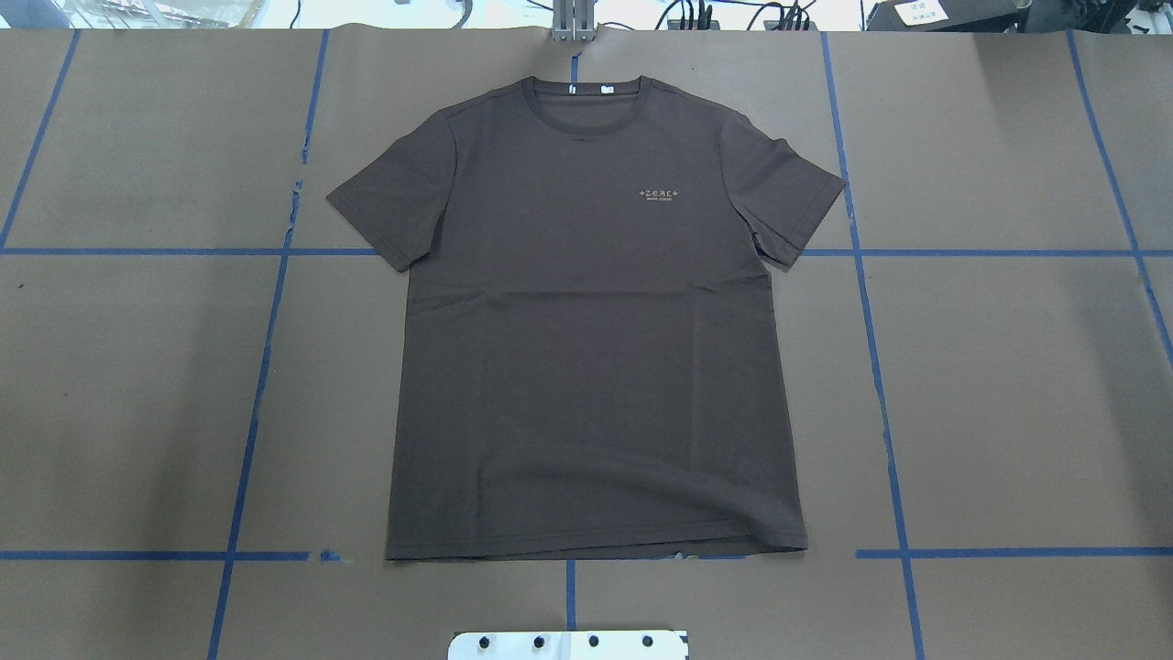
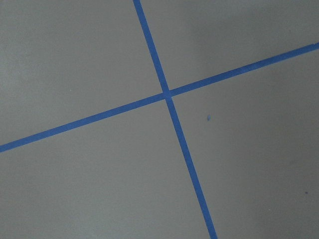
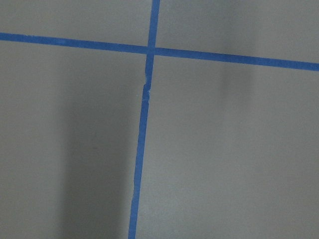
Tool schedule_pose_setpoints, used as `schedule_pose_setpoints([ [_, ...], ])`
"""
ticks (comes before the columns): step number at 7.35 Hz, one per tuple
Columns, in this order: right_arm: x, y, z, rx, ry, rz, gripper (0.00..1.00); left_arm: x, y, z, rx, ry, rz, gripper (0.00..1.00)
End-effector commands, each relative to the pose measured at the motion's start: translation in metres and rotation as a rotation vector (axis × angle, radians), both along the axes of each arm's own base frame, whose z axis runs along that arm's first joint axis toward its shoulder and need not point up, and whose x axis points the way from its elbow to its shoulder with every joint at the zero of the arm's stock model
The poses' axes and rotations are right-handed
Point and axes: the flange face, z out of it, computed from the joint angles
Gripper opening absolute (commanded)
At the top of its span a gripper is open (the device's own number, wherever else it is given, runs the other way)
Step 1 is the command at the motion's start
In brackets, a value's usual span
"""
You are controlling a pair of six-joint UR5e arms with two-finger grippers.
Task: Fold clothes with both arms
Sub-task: 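Move the right gripper toward the sleeve nearest it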
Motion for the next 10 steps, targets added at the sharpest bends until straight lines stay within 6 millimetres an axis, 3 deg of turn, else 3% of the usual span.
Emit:
schedule_pose_setpoints([
  [1,0.000,-0.004,-0.005,0.007,0.005,0.004,1.00,0.000,0.001,0.001,-0.002,0.002,0.000,1.00],
  [2,0.000,-0.006,-0.008,0.011,-0.005,0.009,1.00,0.000,-0.002,-0.006,0.011,0.002,-0.002,1.00],
  [4,-0.026,-0.049,-0.043,0.174,-0.055,-0.010,1.00,0.001,-0.037,-0.048,0.093,0.011,0.000,1.00],
  [5,-0.047,-0.086,-0.079,0.166,-0.111,0.023,1.00,0.006,-0.053,-0.063,0.129,0.008,0.009,1.00],
  [6,-0.099,-0.118,-0.115,0.212,-0.122,-0.041,1.00,0.007,-0.055,-0.078,0.155,0.008,0.009,1.00],
  [7,-0.132,-0.136,-0.131,0.210,-0.132,-0.066,1.00,0.007,-0.054,-0.075,0.162,0.014,0.012,1.00],
  [8,-0.180,-0.171,-0.163,0.187,-0.146,-0.077,1.00,0.009,-0.065,-0.086,0.218,0.012,0.013,1.00],
  [9,-0.227,-0.210,-0.202,0.209,-0.161,-0.082,1.00,0.009,-0.067,-0.081,0.204,0.005,0.002,1.00],
  [10,-0.274,-0.231,-0.224,0.247,-0.154,-0.064,1.00,0.010,-0.067,-0.083,0.199,0.012,-0.009,1.00],
])
